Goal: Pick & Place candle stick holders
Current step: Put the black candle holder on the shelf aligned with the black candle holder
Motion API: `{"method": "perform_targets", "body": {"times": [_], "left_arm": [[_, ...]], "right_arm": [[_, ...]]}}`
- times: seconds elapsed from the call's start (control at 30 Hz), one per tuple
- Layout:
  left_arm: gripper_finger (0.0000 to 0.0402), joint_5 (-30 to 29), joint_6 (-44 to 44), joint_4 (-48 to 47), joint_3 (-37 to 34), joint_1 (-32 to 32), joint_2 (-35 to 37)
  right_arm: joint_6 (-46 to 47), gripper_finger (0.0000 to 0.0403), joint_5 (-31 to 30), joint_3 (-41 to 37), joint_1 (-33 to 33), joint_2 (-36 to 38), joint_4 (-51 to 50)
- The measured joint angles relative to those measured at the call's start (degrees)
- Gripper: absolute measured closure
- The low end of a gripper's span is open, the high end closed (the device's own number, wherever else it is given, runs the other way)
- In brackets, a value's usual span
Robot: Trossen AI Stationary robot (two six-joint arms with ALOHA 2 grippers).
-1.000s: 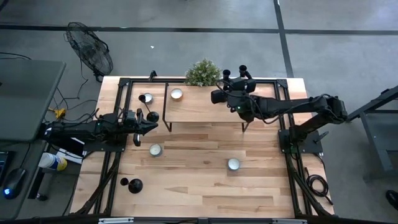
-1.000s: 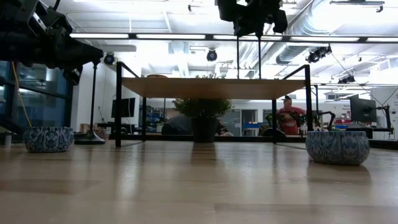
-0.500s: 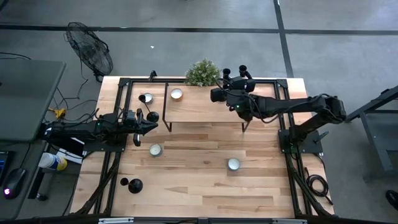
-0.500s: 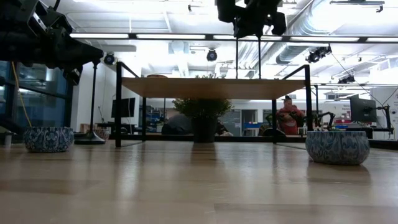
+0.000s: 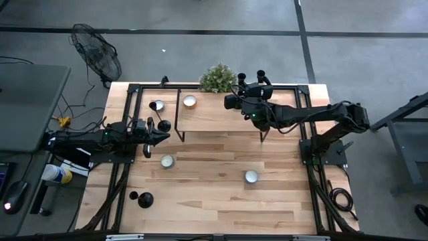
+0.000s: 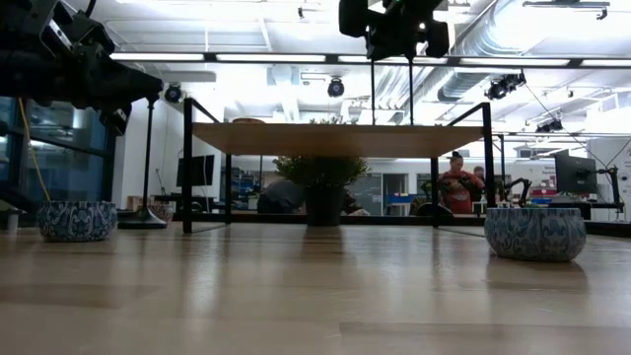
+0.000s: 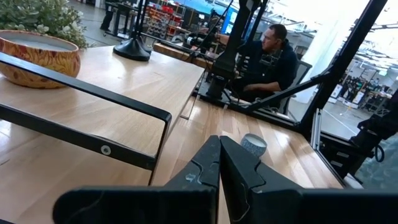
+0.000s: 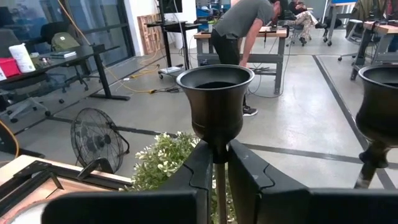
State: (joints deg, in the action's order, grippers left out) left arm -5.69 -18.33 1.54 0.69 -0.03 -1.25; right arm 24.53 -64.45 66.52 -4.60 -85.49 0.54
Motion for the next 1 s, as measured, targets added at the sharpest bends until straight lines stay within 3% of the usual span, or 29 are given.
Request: {"method": "perform_targets", "body": {"times": [1.0], "left_arm": [[0.04,0.2,0.0,0.1,0.0,0.0,0.0]], "right_arm": [[-0.5,0.0381,-1.4,0.0,0.2,-0.1,0.6]]}}
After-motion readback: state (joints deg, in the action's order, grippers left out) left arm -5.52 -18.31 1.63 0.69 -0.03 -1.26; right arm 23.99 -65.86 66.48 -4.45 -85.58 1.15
